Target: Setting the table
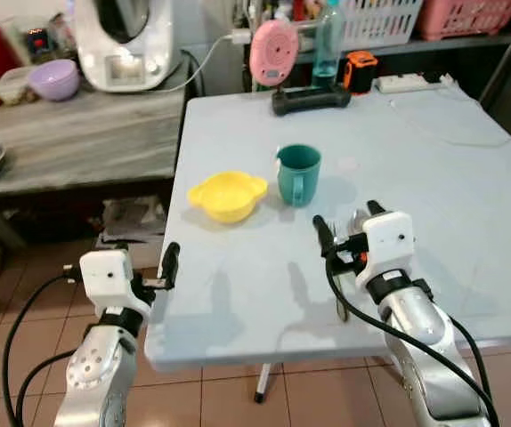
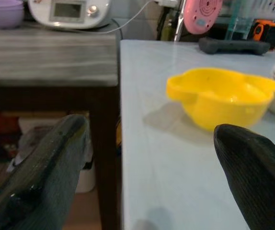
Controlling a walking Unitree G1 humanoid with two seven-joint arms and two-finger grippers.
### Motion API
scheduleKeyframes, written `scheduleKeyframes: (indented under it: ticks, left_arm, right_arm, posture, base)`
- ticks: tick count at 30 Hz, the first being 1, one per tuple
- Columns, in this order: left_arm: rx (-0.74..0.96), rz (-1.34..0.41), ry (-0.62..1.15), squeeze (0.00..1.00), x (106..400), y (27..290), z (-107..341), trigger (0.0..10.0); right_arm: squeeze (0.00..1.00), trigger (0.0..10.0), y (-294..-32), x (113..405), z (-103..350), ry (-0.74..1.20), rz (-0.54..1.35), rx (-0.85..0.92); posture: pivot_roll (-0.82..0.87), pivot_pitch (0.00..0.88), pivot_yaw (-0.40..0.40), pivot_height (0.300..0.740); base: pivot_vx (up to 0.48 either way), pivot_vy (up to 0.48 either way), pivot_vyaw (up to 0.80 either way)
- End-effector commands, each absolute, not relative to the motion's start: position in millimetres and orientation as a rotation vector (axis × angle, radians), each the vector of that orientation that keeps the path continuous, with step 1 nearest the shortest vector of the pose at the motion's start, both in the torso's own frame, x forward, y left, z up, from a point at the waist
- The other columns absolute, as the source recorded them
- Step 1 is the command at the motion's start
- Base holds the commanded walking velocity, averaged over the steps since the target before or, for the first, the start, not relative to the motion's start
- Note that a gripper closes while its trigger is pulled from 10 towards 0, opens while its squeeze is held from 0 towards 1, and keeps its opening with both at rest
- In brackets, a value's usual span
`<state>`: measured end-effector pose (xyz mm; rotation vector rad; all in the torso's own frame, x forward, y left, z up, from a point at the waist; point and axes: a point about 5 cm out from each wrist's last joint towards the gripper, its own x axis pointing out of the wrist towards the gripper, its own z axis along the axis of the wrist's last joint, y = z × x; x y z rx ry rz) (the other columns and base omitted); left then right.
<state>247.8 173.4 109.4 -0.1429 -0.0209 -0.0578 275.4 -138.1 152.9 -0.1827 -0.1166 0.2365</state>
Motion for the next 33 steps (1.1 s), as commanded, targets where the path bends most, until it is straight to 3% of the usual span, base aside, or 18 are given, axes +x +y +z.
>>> scheduleKeyframes:
  ticks: [1,23,33]
  left_arm:
    - [-0.145,-0.073,-0.021,0.00,247.7,170.4,110.5,10.0]
    - [-0.210,-0.038,0.017,0.00,257.2,168.1,113.3,10.0]
    - [-0.245,-0.051,0.024,0.00,290.2,157.9,124.9,10.0]
  right_arm:
    - [0.00,10.0,-142.5,275.1,155.0,-0.127,0.224,-0.184]
    - [0.00,10.0,-137.2,270.5,151.8,-0.118,0.249,-0.179]
    - [0.00,10.0,-130.8,263.9,148.5,-0.099,0.292,-0.163]
  posture:
    - [-0.12,0.090,0.090,0.740]
    - [-0.12,0.103,0.097,0.740]
    - [-0.14,0.120,0.117,0.740]
  base:
    - [0.420,0.000,0.00]
    - [0.019,0.000,0.00]
    - [0.000,0.000,0.00]
